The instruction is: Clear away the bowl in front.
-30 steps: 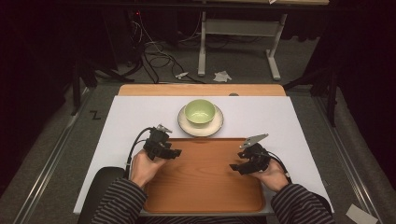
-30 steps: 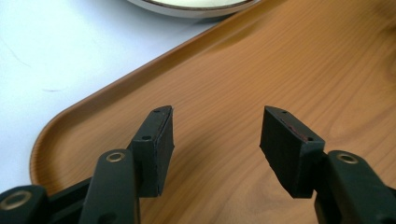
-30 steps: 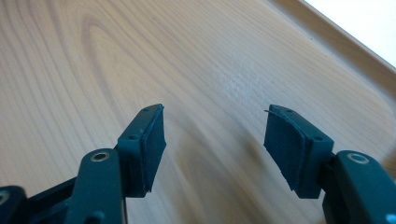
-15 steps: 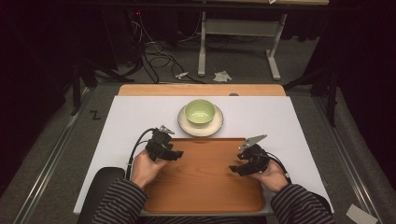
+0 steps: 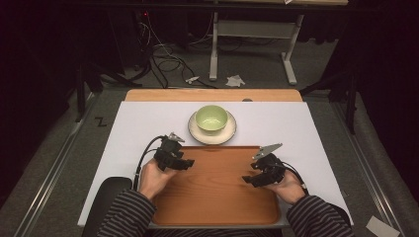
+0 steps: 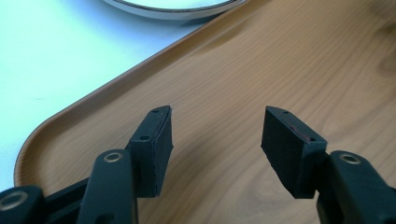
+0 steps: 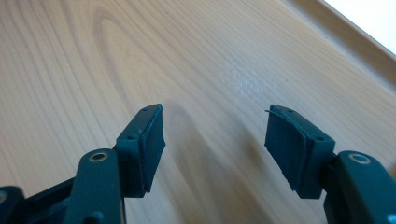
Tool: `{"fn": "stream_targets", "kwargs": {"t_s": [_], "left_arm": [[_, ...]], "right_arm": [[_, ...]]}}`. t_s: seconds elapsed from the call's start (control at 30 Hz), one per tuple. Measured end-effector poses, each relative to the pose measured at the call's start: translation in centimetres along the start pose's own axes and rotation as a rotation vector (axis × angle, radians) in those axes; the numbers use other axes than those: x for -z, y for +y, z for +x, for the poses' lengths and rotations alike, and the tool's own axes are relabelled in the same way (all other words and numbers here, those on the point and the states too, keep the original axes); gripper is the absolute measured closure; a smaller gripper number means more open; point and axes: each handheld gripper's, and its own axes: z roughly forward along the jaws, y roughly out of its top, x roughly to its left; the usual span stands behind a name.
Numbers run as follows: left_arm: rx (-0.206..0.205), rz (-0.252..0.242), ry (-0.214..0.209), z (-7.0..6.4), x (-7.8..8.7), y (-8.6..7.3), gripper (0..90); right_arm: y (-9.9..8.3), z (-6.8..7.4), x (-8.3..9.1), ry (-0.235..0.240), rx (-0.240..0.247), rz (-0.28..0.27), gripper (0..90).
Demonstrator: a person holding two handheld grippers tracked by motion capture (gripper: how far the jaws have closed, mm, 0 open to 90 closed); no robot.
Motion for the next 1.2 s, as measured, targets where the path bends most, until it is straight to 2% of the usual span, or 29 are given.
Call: {"fn": "stream_targets", "kwargs": {"t_s": [0.1, 0.33, 0.77, 1.1, 1.2], "left_arm": [[0.008, 0.008, 0.003, 0.0, -0.1, 0.1, 42.8], [-0.023, 0.007, -0.009, -0.9, 0.1, -0.2, 41.8], [-0.040, 0.012, -0.014, -1.4, 0.2, 0.1, 42.8], [-0.035, -0.012, -0.011, -1.7, 0.3, 1.6, 41.6], [-0.023, -0.026, -0.024, -2.0, 0.3, 2.3, 41.6]], "right_arm": [[0.0, 0.0, -0.1, 0.005, -0.003, 0.003, 39.1], [0.0, 0.1, -0.1, 0.006, 0.006, 0.006, 38.7], [0.0, 0.1, -0.2, 0.007, 0.015, 0.015, 38.8], [0.0, 0.1, -0.3, 0.003, 0.001, 0.014, 38.6], [0.0, 0.1, -0.2, 0.002, -0.005, 0.008, 38.5]]}}
